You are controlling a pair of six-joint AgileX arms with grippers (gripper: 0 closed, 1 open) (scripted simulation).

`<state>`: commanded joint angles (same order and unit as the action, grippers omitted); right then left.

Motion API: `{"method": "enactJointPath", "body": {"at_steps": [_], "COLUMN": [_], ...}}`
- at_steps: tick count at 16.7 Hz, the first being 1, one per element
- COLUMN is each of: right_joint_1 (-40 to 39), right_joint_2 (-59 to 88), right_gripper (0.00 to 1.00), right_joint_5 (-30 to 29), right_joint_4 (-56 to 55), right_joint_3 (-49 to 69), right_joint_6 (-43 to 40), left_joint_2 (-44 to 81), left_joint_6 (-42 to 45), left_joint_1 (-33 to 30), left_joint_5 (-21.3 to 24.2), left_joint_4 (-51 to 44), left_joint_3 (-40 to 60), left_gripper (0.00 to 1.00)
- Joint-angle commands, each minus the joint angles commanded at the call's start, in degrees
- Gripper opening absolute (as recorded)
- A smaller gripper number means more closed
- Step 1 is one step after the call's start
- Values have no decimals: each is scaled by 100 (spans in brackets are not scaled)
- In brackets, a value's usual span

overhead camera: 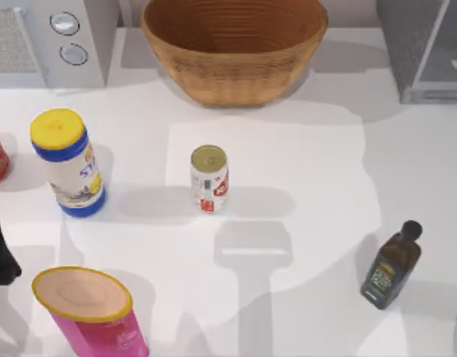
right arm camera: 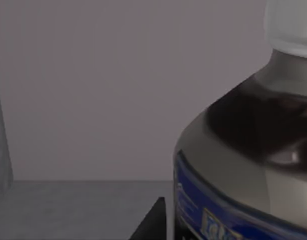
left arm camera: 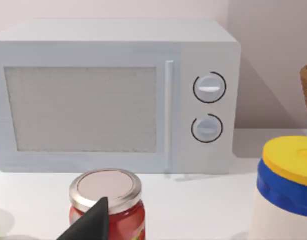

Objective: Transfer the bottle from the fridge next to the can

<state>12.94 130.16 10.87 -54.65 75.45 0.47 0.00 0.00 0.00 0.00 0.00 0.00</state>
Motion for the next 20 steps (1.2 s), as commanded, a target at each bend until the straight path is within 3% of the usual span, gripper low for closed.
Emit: {"method": "enactJointPath", "body": {"at_steps": [6,16,20], "right_joint_1": [0,20,28], "right_joint_2": [0,-23,-344], "right_gripper": [2,0,0], "right_joint_5": [0,-1,-4], "right_joint_4": [0,20,508], "right_joint_3": [0,2,118], "right_joint_6": [0,8,14], "left_joint_2": [0,0,0], "left_joint_6": [0,0,0], "left_joint_1": [0,0,0], "left_joint_5": [0,0,0], "left_joint_4": [0,0,0], "left_joint_3": [0,0,0], "left_gripper": [100,100,100]}}
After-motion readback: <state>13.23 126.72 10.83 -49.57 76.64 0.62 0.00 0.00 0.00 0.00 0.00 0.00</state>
